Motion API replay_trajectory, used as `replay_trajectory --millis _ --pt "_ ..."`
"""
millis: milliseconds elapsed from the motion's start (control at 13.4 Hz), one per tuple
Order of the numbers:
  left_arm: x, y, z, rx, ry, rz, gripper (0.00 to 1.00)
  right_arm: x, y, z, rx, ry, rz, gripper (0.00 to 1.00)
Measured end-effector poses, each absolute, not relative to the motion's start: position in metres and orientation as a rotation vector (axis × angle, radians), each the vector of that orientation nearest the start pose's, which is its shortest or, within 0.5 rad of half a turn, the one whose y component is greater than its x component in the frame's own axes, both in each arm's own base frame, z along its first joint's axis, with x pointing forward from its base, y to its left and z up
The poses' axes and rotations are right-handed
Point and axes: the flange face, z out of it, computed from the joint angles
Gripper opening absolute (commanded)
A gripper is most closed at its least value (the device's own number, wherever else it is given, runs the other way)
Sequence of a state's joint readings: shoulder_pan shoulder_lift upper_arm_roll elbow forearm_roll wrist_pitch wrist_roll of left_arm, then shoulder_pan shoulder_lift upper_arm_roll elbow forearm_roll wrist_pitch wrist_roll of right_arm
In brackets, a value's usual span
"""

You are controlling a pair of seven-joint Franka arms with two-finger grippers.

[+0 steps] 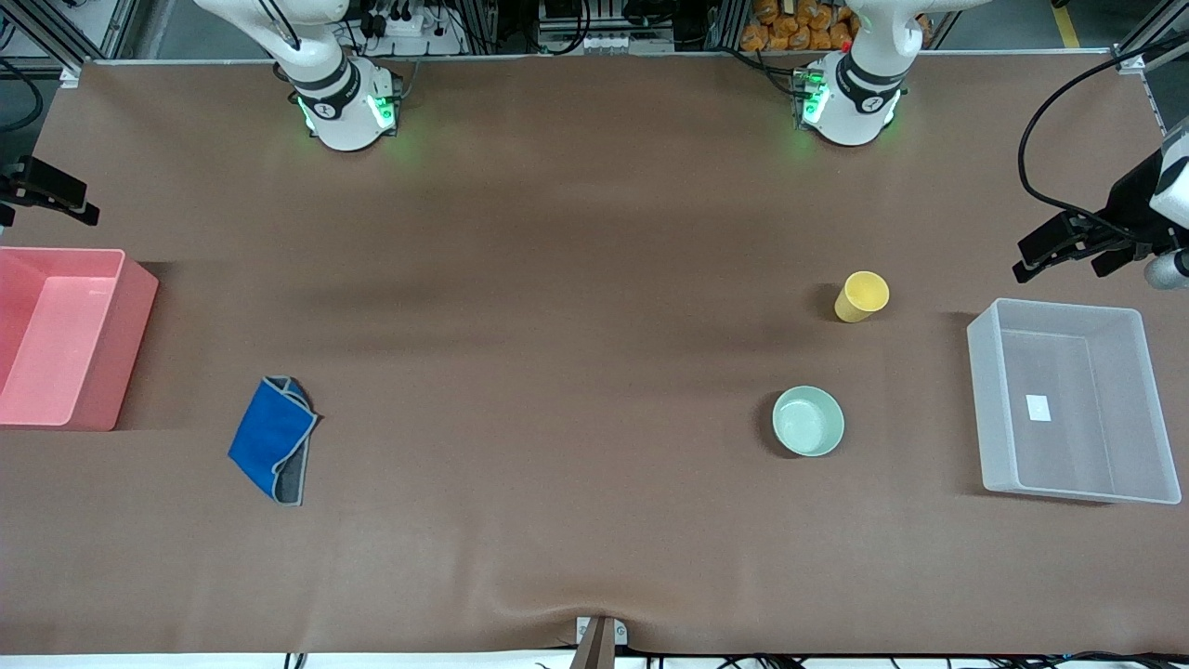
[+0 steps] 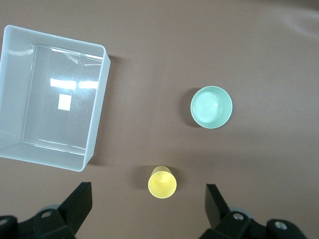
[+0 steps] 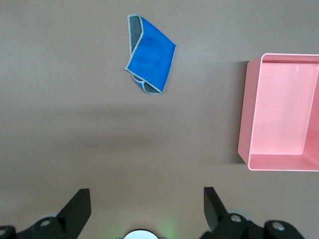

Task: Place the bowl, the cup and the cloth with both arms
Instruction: 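Move the left gripper toward the green bowl while the right gripper starts moving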

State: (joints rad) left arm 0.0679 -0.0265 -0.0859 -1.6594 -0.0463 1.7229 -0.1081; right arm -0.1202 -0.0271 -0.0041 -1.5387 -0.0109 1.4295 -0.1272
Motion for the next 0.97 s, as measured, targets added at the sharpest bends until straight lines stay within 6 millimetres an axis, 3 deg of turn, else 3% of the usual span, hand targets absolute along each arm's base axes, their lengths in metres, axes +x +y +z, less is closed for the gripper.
replay_trajectory --millis 598,748,972 --pt "0.564 -0.016 0.599 -3.186 -0.144 -0.100 1.00 0.527 -0.067 0.642 -3.137 -0.002 0.136 1.00" --pt "0.571 -0.015 0.583 -3.188 -0.145 -0.055 1.00 0.527 -0.067 0.637 -3.135 0.000 0.154 1.00" --pt "0.592 -0.019 0.541 -3.213 -0.151 0.018 1.00 0.530 -0.069 0.615 -3.122 0.004 0.209 1.00"
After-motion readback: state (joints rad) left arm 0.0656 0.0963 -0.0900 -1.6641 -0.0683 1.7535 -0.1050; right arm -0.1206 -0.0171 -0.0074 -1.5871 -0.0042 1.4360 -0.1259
